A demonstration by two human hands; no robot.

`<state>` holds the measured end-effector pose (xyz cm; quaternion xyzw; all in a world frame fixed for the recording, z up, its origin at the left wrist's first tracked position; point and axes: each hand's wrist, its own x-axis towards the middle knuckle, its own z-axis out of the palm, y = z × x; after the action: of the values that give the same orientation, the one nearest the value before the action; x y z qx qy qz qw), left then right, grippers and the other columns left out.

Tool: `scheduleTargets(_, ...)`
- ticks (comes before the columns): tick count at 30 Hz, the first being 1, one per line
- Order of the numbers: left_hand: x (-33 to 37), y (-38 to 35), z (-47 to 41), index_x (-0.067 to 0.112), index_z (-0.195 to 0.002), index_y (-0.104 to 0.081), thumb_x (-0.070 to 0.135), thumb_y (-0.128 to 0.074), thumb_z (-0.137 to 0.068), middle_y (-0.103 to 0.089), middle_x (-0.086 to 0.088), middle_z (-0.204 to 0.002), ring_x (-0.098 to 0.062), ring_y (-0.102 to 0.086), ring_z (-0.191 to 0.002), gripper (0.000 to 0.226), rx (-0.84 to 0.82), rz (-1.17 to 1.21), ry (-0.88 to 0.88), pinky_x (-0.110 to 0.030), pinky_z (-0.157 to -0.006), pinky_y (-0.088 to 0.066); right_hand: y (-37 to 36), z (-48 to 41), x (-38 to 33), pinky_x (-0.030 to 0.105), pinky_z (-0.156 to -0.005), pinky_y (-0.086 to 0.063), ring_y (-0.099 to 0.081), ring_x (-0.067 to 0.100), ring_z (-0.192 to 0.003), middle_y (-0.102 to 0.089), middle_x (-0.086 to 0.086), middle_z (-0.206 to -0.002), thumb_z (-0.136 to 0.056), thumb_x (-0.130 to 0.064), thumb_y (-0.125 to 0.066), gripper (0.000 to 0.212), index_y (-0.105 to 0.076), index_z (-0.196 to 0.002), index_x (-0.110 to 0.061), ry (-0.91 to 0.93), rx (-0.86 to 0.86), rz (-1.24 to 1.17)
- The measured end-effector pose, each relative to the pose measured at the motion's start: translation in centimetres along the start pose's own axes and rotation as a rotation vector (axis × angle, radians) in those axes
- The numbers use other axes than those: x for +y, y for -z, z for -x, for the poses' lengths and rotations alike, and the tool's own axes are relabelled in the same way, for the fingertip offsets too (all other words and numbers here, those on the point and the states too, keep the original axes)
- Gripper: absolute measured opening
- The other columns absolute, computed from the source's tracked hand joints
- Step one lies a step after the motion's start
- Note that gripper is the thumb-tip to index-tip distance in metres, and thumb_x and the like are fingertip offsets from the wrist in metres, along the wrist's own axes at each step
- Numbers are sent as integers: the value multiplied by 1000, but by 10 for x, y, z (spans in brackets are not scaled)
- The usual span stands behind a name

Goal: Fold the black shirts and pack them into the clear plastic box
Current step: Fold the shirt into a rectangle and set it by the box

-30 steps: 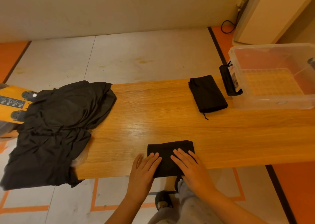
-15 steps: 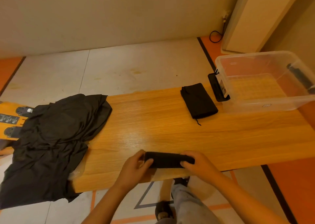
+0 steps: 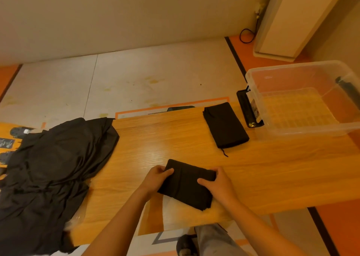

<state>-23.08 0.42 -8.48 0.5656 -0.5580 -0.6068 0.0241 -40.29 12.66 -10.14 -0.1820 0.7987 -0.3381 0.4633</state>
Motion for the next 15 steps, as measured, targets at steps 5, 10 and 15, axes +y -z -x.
scheduleTargets(5, 8, 7, -9, -2, -104, -62, 19, -60, -95, -72, -11, -94, -18, -71, -81, 23, -90, -6, 13, -21, -63, -54, -3, -3, -1, 25, -78, -49, -55, 22, -113, -56, 2, -116, -75, -14, -80, 57, -48, -123, -14, -25, 2, -11)
scheduleTargets(10, 69, 2, -33, 3, -107, -60, 21, -53, -99, -70, -11, -97, -11, -68, -79, 21, -110, -37, -163, -18, -65, -54, 26, -18, -26, 25, -81, -49, -55, 24, -117, -58, 5, -121, -79, -11, -77, 55, -51, -127, -12, -21, 104, -263)
scheduleTargets(15, 153, -18, -78, 9, -110, -63, 25, -52, -99, -69, -6, -97, -13, -67, -84, 23, -132, -102, -322, -13, -61, -50, 59, -41, -65, 32, -88, -50, -50, 25, -123, -52, 6, -131, -81, -14, -74, 59, -47, -133, -15, 2, 295, -452)
